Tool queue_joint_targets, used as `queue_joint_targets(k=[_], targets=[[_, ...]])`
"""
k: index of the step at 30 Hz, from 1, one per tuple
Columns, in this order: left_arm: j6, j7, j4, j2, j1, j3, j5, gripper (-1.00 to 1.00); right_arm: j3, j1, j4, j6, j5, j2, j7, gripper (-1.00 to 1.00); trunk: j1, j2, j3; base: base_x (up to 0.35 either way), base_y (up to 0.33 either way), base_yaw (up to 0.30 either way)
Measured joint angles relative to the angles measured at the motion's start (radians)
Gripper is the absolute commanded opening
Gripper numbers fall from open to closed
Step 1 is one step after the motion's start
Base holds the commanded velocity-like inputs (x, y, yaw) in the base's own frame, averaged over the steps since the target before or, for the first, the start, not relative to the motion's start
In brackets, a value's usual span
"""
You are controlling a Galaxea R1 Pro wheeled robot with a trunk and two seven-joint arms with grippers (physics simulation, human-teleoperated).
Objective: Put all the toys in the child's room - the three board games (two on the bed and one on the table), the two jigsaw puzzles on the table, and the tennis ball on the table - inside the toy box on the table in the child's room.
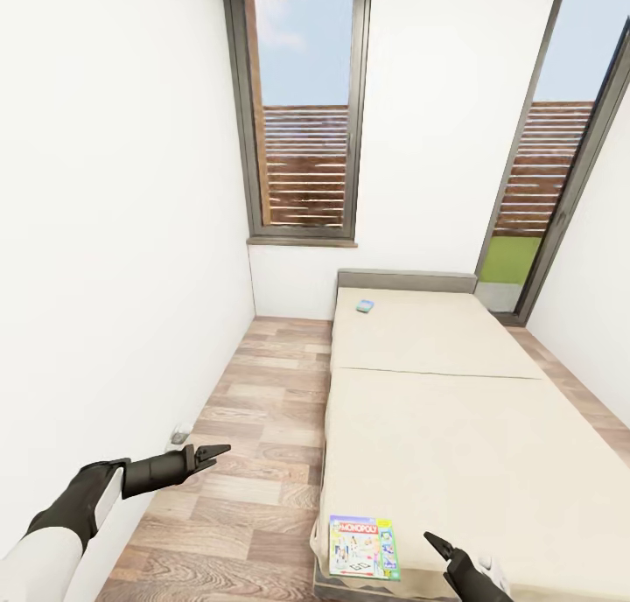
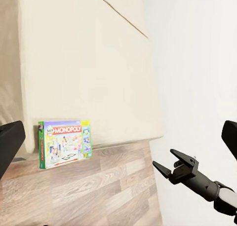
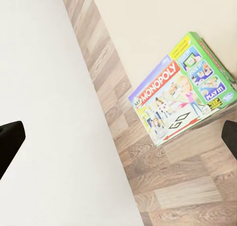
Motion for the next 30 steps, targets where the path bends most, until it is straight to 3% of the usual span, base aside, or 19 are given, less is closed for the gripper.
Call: queue_joint_targets(k=[11,25,30], targets=[[0.000,0.000,0.000,-0.001,0.000,0.000,-0.001,1.00,-0.003,0.000,0.000,0.003,-0.011,0.005,-0.005,1.00,0.042,-0.077,-0.035,0.000,0.000,0.000],[-0.001,-0.001,0.000,-0.002,0.000,-0.001,0.000,1.00,-0.007,0.000,0.002,-0.002,-0.015,0.014,-0.009,1.00,0.042,-0.078,-0.035,0.000,0.000,0.000],[0.000,-0.001,0.000,-0.001,0.000,0.000,0.000,1.00,-0.007,0.000,0.002,-0.003,-0.015,0.014,-0.007,1.00,0.061,-0.112,-0.050,0.000,0.000,0.000]])
